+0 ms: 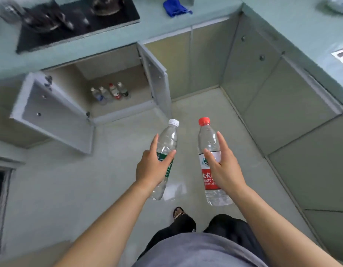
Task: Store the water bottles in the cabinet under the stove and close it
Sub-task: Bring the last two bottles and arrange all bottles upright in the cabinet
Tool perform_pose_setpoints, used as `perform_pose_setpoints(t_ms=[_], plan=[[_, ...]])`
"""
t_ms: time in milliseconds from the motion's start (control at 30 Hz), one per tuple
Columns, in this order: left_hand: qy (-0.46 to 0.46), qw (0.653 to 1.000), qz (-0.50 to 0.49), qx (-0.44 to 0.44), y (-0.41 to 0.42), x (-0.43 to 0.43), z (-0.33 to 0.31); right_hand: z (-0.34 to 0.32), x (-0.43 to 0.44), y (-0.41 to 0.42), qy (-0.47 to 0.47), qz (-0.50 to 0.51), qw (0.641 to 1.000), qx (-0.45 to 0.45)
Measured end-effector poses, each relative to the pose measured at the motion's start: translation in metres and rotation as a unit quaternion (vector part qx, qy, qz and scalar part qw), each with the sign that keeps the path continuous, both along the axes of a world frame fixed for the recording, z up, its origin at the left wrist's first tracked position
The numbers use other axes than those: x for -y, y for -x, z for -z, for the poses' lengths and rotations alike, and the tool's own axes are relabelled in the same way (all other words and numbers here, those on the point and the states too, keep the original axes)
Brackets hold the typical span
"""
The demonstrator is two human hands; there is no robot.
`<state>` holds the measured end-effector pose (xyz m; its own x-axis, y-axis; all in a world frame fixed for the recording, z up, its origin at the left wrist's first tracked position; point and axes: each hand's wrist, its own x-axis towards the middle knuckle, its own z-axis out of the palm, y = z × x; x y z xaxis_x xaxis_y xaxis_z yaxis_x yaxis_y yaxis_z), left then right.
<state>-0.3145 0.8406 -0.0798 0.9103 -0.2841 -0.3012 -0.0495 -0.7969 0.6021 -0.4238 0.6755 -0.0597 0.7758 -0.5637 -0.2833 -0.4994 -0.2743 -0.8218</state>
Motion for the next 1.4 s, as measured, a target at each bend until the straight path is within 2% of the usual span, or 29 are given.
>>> perform_pose_setpoints(t_ms=[233, 600, 767, 967, 1233, 1400], plan=[[-0.005, 0.994, -0.109, 0.016, -0.089, -0.031, -0.001, 0.009, -0.008, -0.114, -0.001, -0.131, 0.991, -0.009], [0.009, 0.98, -0.193, 0.043, -0.237, -0.014, 0.004, 0.006, 0.037, -0.304, 0.006, -0.241, 0.971, 0.009], [0.039, 0.965, -0.252, 0.055, -0.283, -0.028, 0.007, 0.009, 0.024, -0.381, 0.013, -0.301, 0.953, -0.018], [0.008, 0.957, -0.285, 0.047, -0.361, -0.095, 0.028, 0.029, -0.034, -0.477, 0.029, -0.359, 0.932, -0.047], [-0.019, 0.961, -0.274, 0.02, -0.479, -0.184, 0.044, 0.045, -0.101, -0.592, 0.052, -0.35, 0.931, -0.092], [-0.026, 0.965, -0.262, -0.006, -0.541, -0.207, 0.056, 0.053, -0.119, -0.658, 0.06, -0.376, 0.919, -0.102]])
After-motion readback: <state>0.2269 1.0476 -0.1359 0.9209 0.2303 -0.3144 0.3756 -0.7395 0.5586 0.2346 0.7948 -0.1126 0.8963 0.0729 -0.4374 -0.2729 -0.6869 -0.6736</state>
